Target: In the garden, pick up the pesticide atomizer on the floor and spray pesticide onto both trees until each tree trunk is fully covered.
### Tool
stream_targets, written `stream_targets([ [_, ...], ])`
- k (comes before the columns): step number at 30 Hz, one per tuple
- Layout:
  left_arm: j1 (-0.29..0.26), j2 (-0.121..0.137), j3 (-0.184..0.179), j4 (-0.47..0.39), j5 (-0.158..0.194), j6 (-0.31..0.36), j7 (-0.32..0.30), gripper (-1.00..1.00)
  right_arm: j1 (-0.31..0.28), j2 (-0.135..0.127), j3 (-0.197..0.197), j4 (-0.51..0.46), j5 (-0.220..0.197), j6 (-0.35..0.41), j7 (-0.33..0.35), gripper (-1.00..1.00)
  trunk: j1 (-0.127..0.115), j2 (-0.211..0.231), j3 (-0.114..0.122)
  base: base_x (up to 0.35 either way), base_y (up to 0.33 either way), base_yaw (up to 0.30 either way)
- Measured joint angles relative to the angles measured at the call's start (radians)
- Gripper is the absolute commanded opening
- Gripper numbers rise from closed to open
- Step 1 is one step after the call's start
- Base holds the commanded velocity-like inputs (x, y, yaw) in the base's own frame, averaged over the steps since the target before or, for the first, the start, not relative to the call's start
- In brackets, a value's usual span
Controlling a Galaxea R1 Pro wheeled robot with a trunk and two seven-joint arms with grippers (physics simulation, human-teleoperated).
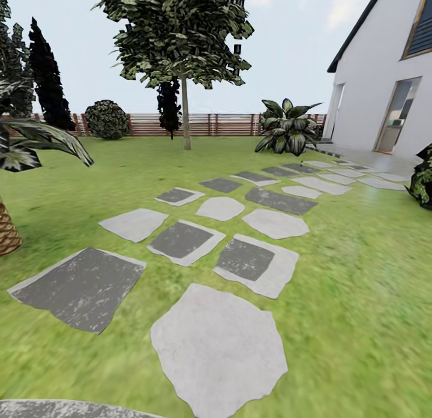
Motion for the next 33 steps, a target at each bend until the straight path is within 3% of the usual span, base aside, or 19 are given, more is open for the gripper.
stream_targets([
  [33, 0.0, 0.0, 0.0, 0.0, 0.0, 0.0, 0.0, 1.0, 0.0, 0.0, 0.0, 0.0, 0.0, 0.0, 0.0, 1.0, 0.0, 0.0, 0.0, 0.339, 0.0, 0.0],
])
